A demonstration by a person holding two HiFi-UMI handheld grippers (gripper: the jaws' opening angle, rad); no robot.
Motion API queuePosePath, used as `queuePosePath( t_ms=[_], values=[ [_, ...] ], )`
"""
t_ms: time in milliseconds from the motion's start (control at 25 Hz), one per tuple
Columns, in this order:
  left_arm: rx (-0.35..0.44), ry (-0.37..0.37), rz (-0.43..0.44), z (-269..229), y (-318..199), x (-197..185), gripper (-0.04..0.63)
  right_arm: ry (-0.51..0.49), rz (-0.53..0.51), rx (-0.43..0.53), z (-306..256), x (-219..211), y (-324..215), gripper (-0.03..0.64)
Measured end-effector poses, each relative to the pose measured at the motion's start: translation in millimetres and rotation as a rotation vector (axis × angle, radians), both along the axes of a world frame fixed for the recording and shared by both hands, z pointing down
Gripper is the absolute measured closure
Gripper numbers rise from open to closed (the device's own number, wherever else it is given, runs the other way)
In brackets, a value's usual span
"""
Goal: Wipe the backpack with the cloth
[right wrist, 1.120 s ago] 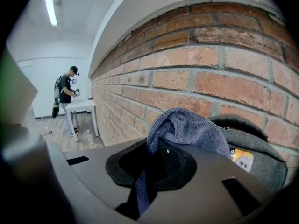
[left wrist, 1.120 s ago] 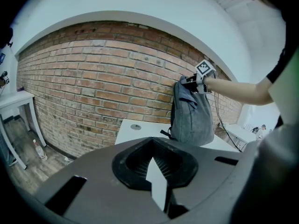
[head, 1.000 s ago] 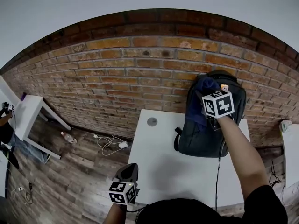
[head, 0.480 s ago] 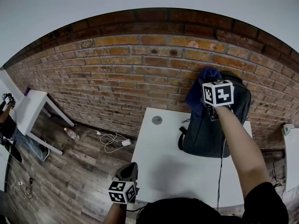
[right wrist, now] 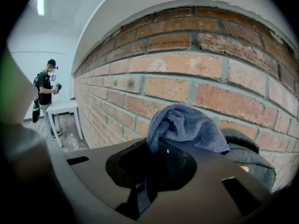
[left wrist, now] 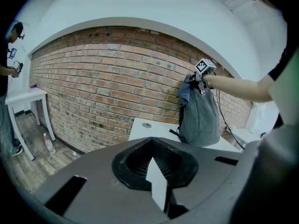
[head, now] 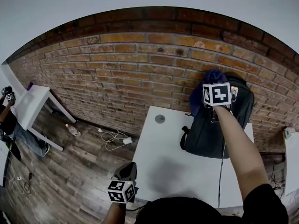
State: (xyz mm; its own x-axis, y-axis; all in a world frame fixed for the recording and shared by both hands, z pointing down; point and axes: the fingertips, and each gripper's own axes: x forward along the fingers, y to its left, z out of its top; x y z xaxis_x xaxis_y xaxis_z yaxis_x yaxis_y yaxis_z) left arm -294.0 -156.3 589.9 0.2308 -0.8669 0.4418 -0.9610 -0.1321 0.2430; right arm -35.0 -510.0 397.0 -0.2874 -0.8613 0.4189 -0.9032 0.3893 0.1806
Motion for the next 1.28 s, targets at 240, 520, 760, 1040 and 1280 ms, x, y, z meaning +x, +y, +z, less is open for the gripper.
queuePosePath(
  t_ms=[240,520,760,1040,1280],
  values=[
    [0.016,-0.007,0.029,-6,-3,10,0.598,0.079,-0.078,-0.045,32,-21,24,0.577],
    [0.004,-0.011,0.025,-1,3,6,0.598,0.145,-0.147,-0.070,68,-33,49,0.577],
    [0.015,-0.012,0.048,-4,0,13,0.598,0.161,-0.178,-0.110,95,-35,75,0.577],
    [0.015,-0.020,0.073,-4,-2,20,0.598,0.174,-0.228,-0.172,132,-41,108,0.577],
    [0.020,-0.031,0.095,-6,-2,26,0.598,0.175,-0.252,-0.206,155,-44,129,0.577]
  ],
)
